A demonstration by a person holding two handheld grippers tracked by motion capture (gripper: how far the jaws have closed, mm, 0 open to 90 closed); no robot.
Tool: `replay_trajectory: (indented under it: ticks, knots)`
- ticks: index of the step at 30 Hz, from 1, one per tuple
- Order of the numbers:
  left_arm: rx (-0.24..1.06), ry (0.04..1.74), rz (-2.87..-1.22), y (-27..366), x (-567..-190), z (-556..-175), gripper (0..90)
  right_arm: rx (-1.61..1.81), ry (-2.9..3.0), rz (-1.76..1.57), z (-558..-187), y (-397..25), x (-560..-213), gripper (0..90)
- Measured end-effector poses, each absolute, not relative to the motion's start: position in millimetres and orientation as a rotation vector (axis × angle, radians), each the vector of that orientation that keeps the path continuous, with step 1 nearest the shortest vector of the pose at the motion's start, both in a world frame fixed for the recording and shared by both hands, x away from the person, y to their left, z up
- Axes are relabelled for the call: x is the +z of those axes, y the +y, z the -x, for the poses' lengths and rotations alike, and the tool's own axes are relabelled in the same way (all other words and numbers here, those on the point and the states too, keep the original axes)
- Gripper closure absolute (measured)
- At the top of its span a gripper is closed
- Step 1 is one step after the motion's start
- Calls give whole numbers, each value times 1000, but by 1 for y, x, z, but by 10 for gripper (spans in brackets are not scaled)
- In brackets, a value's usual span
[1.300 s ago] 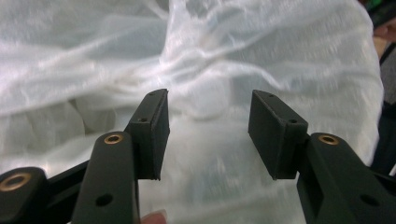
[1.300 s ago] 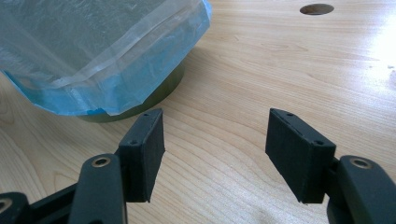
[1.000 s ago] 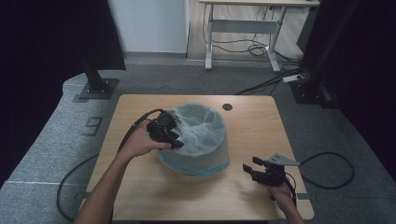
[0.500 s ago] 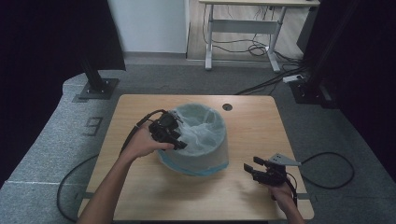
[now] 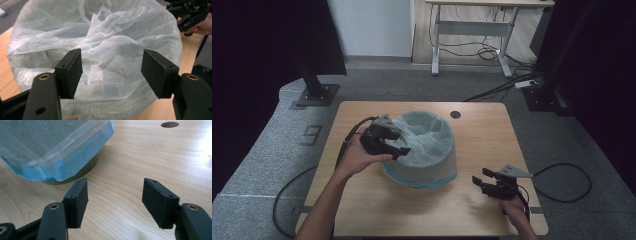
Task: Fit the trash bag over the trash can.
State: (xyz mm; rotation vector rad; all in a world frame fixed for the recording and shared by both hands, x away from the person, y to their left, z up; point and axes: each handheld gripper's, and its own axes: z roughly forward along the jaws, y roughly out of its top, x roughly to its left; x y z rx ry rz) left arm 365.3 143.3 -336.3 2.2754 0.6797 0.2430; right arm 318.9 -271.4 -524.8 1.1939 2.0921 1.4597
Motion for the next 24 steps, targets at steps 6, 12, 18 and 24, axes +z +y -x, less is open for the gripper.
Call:
replay_trajectory:
  ticks: [6, 12, 18, 24]
  knots:
    - [285, 709, -2219, 150, -337, -359, 313, 1454, 2097, -1192, -319, -271, -525, 361]
    - [334, 734, -2178, 157, -338, -348, 305, 1457, 2096, -1183, -318, -271, -524, 361]
    - [310, 744, -2119, 171, -342, -340, 305, 1452, 2095, -1188, -318, -271, -525, 361]
    - [314, 773, -2064, 187, -355, -325, 306, 1451, 2096, -1189, -317, -269, -525, 361]
